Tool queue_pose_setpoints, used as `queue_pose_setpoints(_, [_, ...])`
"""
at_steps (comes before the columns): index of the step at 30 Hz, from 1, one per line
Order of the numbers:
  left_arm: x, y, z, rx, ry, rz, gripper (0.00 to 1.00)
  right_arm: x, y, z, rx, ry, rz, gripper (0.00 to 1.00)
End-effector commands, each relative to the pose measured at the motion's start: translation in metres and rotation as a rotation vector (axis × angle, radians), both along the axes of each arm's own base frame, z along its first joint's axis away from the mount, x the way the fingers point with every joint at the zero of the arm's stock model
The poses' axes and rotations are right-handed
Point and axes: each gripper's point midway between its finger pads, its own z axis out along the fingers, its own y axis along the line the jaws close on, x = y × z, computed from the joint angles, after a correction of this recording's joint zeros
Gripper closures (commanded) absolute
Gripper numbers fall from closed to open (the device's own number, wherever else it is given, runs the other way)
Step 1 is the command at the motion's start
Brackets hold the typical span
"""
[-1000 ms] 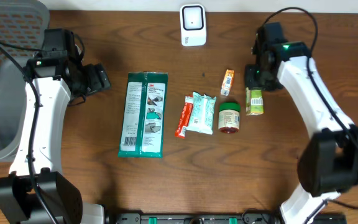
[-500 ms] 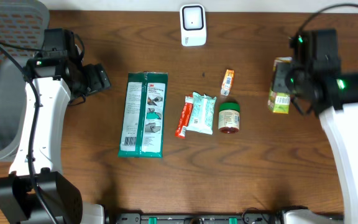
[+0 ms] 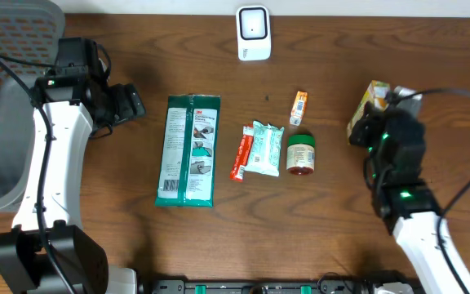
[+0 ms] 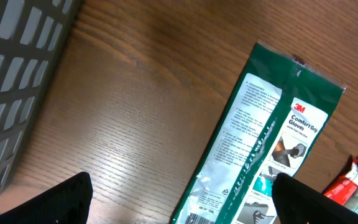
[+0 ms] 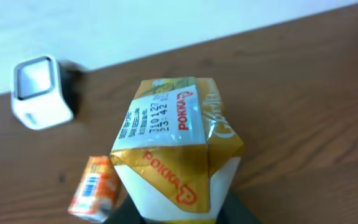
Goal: Scan the item barcode
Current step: 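Lift the tea carton and carry it right, away from the jar, then set the tea carton down upright and open the right gripper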
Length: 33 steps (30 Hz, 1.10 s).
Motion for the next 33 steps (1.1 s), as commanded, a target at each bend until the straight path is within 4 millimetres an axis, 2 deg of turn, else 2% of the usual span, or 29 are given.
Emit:
queue_pose_setpoints(1, [0.000,0.001,-0.001,0.000,0.005,-0.002,0.08,0.006,-0.013,-0.012,-0.028,-0.036,-0.060,0.95])
queue_pose_setpoints(6, [0.000,0.001,-0.001,0.000,0.005,-0.002,0.08,0.023,-0.014,-0.035,-0.036,-0.036,-0.077,0.93])
queue_pose_setpoints(11, [0.000,0.001,-0.001,0.000,0.005,-0.002,0.08,0.043,-0.012,-0.045,-0.085,-0.078,-0.056,0.92])
queue_pose_setpoints(16, [0.000,0.001,-0.001,0.000,0.005,-0.002,0.07,0.056,-0.015,-0.061,-0.177,-0.089,-0.052,0.87])
queue_pose_setpoints(26, [0.000,0.001,-0.001,0.000,0.005,-0.002,0.08,0.064,-0.014,-0.082,-0.214,-0.077,-0.036,0.83])
queue_pose_setpoints(27, [0.000,0.001,-0.001,0.000,0.005,-0.002,0.08,0.064,-0.014,-0.082,-0.214,-0.077,-0.036,0.82])
queue_pose_setpoints(32, [0.000,0.001,-0.001,0.000,0.005,-0.002,0.07,0.064,-0.014,-0.082,-0.214,-0.080,-0.037,0.61])
queue_pose_setpoints(33, [0.000,0.001,-0.001,0.000,0.005,-0.002,0.08,0.064,-0.014,-0.082,-0.214,-0.079,-0.036,0.60])
